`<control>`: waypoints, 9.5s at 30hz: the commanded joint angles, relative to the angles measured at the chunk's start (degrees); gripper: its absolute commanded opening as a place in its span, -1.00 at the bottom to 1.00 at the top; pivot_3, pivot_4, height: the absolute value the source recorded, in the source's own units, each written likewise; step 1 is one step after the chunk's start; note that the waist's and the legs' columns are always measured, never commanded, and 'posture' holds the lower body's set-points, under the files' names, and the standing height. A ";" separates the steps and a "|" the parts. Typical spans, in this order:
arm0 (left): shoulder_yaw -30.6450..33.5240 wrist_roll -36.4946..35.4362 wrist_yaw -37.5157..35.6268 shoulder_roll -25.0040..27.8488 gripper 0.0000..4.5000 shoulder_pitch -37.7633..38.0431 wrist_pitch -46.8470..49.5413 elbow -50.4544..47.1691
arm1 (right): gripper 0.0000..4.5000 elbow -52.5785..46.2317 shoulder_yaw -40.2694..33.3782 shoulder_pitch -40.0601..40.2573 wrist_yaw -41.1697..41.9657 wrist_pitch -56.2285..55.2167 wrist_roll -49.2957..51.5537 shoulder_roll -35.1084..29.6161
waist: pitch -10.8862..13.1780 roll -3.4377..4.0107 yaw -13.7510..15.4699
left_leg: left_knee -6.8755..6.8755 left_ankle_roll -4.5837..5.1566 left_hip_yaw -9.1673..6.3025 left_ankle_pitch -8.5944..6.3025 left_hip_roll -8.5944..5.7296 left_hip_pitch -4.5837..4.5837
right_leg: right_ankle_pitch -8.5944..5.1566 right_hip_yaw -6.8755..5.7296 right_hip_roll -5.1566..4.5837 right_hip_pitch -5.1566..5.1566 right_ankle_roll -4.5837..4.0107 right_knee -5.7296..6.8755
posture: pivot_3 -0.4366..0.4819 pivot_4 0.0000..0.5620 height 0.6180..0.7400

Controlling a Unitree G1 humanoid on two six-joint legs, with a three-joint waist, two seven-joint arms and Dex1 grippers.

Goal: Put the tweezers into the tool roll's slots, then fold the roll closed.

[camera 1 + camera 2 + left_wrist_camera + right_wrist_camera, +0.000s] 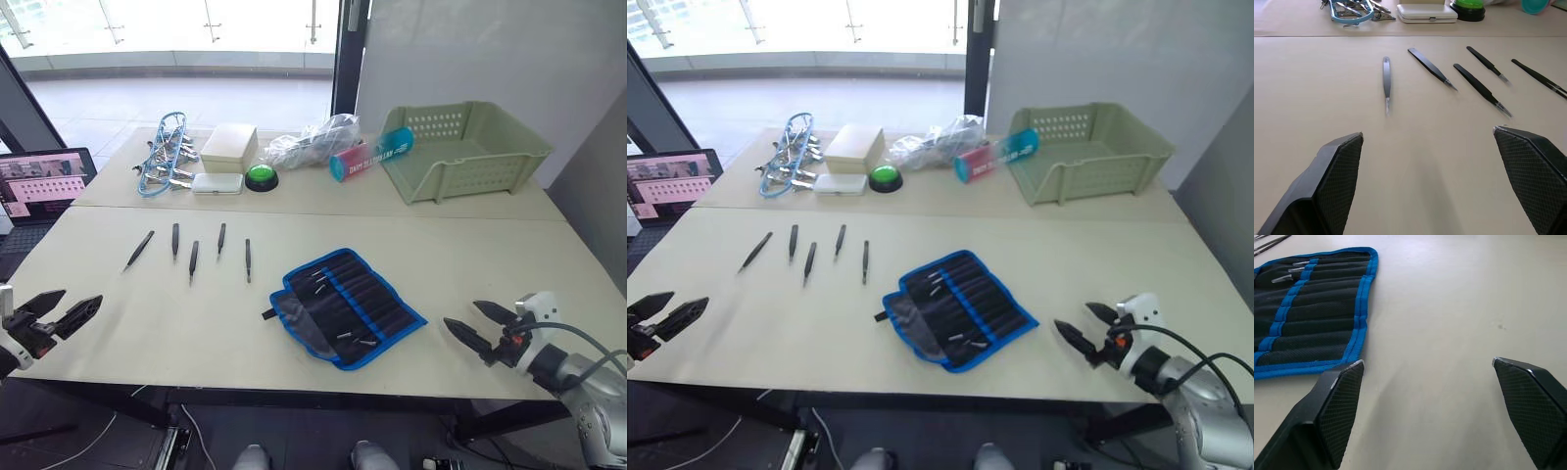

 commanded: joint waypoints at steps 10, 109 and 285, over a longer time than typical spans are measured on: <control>-8.57 9.13 6.18 0.42 0.98 -15.97 -11.76 16.88 | 1.00 -14.92 6.37 -6.06 8.90 9.01 11.01 -7.16 | -0.03 -0.09 0.36 | 0.02 -0.02 0.03 0.01 -0.01 -0.03 | 0.00 0.01 0.01 0.03 0.01 0.03 | -0.05 -0.47 1.00; -66.36 16.25 0.10 -4.77 -1.00 -41.99 34.47 -32.96 | -0.98 -20.40 27.89 -0.21 -23.98 13.37 -13.26 8.80 | -0.04 -0.27 0.24 | 0.17 -0.09 -0.11 0.06 -0.06 -0.01 | -0.02 -0.02 0.07 -0.01 -0.01 0.46 | -0.05 -0.47 1.00; -64.47 11.94 -3.13 -4.39 -0.99 -43.12 41.68 -33.73 | -1.00 -21.35 27.65 0.73 -28.11 20.51 -13.63 11.40 | -0.90 -0.92 -0.14 | -0.50 -0.20 -0.30 0.04 -0.07 0.66 | -0.19 0.13 0.18 0.88 0.03 -0.47 | -0.05 -0.47 1.00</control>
